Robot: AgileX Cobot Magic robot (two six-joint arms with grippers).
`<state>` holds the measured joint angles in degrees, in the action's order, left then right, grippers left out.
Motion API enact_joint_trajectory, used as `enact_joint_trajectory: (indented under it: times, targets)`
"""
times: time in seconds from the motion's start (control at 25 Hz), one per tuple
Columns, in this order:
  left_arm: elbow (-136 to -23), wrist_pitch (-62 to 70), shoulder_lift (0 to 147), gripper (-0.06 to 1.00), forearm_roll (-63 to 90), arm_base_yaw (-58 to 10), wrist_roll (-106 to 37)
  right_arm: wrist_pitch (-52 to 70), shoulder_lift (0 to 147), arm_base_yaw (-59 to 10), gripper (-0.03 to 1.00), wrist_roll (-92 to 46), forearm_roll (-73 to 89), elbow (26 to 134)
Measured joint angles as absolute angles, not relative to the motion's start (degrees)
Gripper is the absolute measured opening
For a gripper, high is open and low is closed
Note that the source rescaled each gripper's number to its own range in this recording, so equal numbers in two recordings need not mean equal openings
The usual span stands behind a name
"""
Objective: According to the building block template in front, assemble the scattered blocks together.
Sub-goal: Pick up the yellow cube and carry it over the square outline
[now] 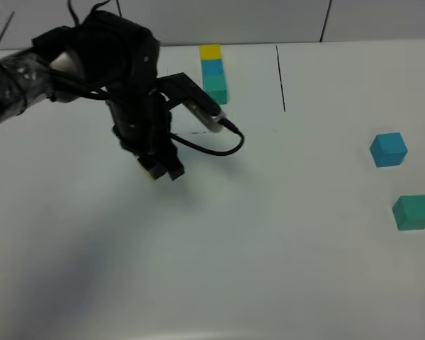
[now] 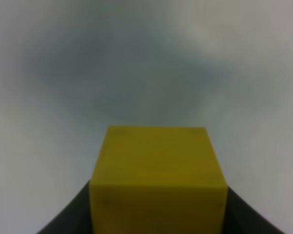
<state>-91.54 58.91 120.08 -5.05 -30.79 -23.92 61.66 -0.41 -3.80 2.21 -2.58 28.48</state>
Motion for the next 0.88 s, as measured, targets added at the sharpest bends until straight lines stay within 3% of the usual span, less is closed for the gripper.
enact_joint_trajectory:
  times: [0.32, 0.88]
  targets:
    - [-106.09, 62.66, 129.61, 0.01, -5.05, -36.3, -33.06, 61.66, -0.41, -3.8, 0.8, 2.21, -2.58, 28.48]
    - [-107.17, 59.87, 133.79, 0.01, -5.05, -37.72, -38.04, 61.66, -0.41, -3.8, 0.79, 2.21, -2.58, 28.48]
